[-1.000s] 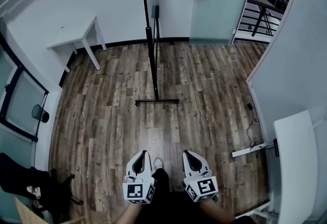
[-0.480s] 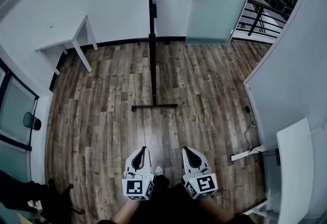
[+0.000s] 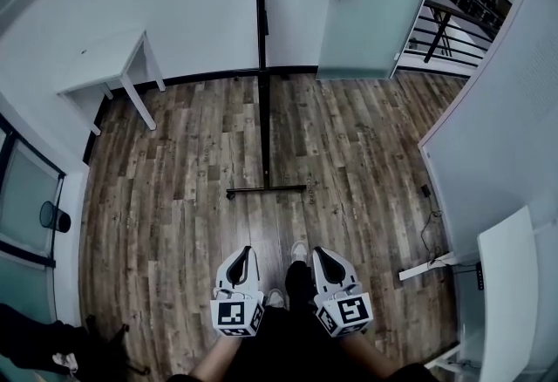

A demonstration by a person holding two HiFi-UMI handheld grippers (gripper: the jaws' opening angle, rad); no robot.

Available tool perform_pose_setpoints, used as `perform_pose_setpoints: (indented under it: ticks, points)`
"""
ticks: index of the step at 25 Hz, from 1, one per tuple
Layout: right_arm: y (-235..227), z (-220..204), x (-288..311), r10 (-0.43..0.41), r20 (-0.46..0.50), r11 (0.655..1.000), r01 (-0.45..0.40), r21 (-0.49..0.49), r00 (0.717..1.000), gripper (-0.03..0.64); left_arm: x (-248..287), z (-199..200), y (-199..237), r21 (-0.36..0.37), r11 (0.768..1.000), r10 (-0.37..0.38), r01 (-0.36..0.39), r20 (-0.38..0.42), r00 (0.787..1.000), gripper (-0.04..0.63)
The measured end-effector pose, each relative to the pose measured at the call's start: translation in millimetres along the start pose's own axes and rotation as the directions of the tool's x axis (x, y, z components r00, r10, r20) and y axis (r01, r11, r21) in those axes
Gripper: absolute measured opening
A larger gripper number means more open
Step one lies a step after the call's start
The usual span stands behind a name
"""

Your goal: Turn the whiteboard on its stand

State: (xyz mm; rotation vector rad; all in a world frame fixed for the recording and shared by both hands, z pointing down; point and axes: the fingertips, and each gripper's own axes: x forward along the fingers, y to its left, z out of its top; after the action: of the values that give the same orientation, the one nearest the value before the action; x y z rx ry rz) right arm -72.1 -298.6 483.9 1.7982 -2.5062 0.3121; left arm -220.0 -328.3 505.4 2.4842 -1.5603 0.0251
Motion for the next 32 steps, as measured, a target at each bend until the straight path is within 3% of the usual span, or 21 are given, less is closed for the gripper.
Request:
perform_pose_setpoints:
  ticks: [17,26,32]
  points:
    - [-61.2,38.1,145.8,0.052,0.037,0.999,-0.052,-0.004,0.998,0.012,143.6,29.0,54.6,0.025,0.999,0.047,-0.047,0.008,0.999,0.012]
    - [-109.6,52.3,209.9,0.074,0.02,0.997,-0.074,-0.001,0.997,0.012,234.3,49.2,55.0,0.046,0.998,0.043,-0.044,0.038,0.998,0.012]
    - [-135.3,64.7,250.4,0.081,0.018,0.997,-0.081,-0.008,0.997,0.012,290.2,55.5,65.7,0.059,0.997,0.041,-0.042,0.015,0.999,0.012]
